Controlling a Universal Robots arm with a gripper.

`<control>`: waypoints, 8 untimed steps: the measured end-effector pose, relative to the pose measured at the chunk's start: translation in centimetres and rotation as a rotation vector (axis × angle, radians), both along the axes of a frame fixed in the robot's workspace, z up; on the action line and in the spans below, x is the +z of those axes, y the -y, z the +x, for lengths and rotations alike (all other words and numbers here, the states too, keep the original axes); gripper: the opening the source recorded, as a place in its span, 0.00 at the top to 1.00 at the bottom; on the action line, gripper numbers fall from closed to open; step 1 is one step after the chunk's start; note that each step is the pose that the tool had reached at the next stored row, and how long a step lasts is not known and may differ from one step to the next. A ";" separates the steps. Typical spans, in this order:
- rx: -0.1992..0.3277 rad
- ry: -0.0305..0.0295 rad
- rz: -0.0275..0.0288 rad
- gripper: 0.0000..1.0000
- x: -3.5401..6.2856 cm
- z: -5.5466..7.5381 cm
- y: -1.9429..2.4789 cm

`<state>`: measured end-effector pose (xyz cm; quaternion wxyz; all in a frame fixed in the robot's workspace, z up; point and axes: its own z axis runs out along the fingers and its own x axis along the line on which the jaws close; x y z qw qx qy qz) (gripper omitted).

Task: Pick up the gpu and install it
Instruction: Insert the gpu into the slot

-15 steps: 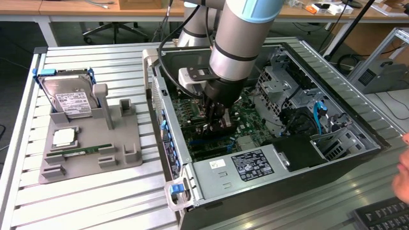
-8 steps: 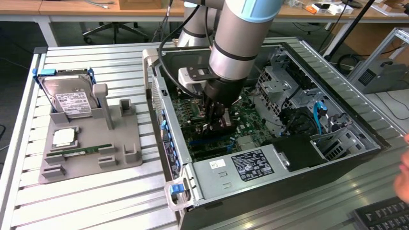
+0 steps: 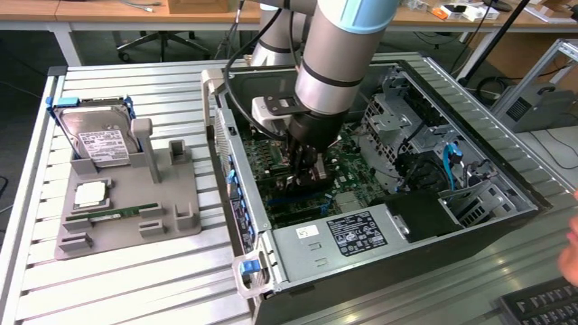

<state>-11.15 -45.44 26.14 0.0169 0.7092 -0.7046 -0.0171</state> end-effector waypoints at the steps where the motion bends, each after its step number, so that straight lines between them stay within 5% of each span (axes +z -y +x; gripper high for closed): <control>1: 0.000 -0.0001 -0.0002 0.74 -0.03 0.0 0.00; 8: 0.000 0.0000 0.0000 0.74 -0.09 0.0 0.00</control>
